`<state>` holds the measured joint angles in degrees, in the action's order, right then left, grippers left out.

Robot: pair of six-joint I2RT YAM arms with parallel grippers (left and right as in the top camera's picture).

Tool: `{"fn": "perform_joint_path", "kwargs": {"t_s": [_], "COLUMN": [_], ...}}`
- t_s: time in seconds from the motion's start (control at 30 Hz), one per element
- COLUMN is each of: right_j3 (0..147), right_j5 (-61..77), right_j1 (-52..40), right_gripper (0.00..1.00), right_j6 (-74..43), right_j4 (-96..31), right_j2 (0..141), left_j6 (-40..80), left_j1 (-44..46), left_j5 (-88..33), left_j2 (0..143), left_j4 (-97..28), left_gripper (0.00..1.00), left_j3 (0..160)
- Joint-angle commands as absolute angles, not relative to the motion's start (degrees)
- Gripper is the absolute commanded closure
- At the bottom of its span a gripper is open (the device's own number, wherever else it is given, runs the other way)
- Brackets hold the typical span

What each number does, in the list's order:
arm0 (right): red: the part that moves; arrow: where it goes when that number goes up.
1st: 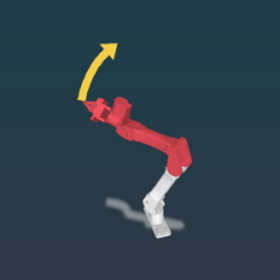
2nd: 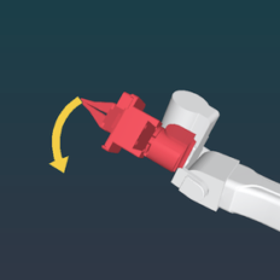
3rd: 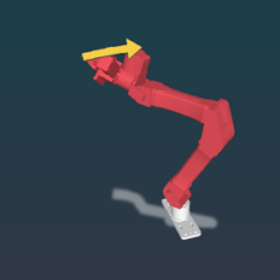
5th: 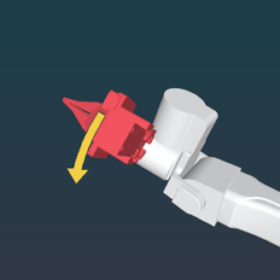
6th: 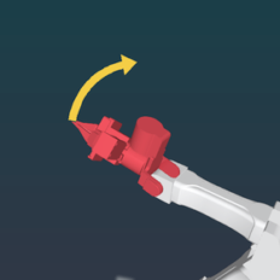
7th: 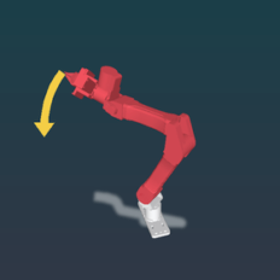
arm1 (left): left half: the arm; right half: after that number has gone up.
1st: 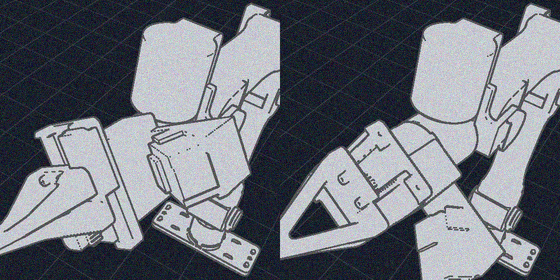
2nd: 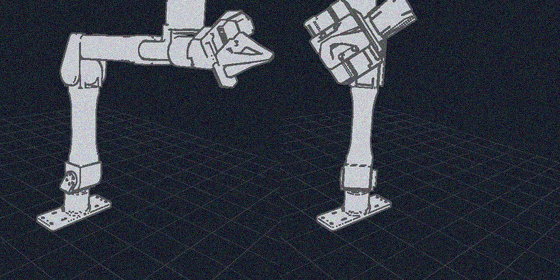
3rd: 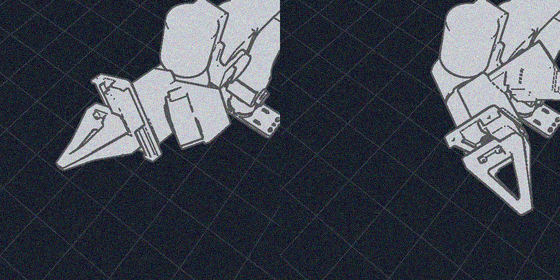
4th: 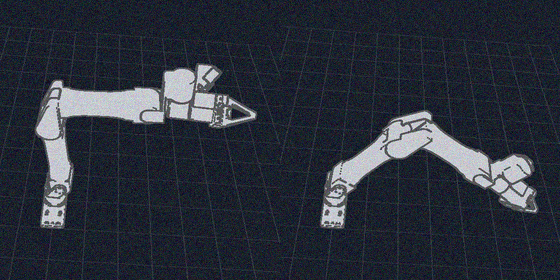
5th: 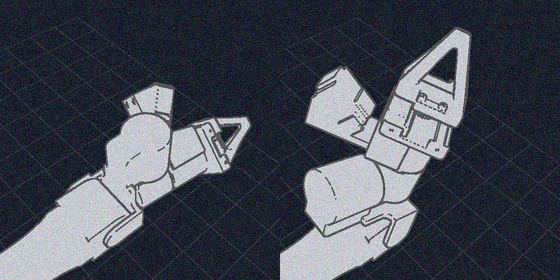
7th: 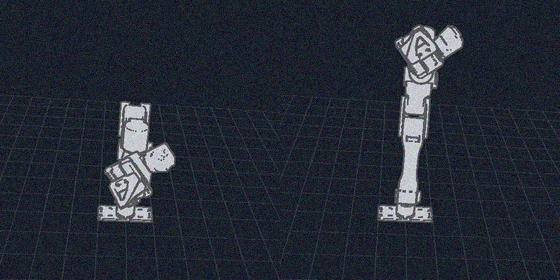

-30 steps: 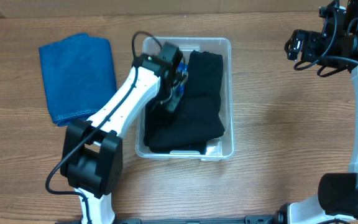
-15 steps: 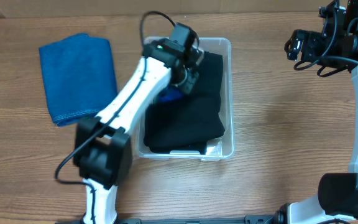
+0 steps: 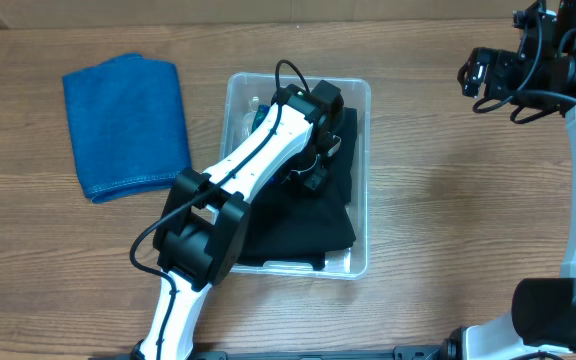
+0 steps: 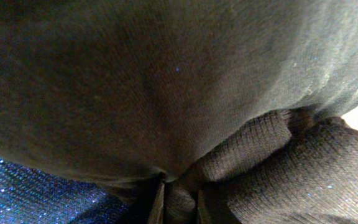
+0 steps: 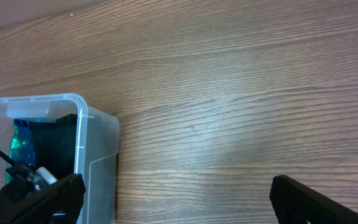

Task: Pack container
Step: 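Place the black cloth into the bin and press it flat, then move the left gripper to the teal towel and grasp its edge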

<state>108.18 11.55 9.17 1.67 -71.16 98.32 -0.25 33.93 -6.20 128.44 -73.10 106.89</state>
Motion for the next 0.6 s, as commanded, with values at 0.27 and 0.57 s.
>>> {"fn": "perform_joint_path", "kwargs": {"t_s": [0.27,0.57], "right_j3": [107.94,98.28], "right_j5": [10.98,12.34], "right_j1": [8.86,5.34], "right_gripper": [0.00,0.68], "right_j6": [1.50,1.72], "right_j4": [-71.55,-70.35], "right_j2": [98.50,103.96], "left_j6": [0.99,9.13], "left_j1": [28.80,16.25], "left_j5": [-4.12,-1.91], "left_j2": [130.34,125.62], "left_j4": [-77.32,-82.21], "left_gripper": [0.77,0.69], "left_j3": [122.56,144.14]}}
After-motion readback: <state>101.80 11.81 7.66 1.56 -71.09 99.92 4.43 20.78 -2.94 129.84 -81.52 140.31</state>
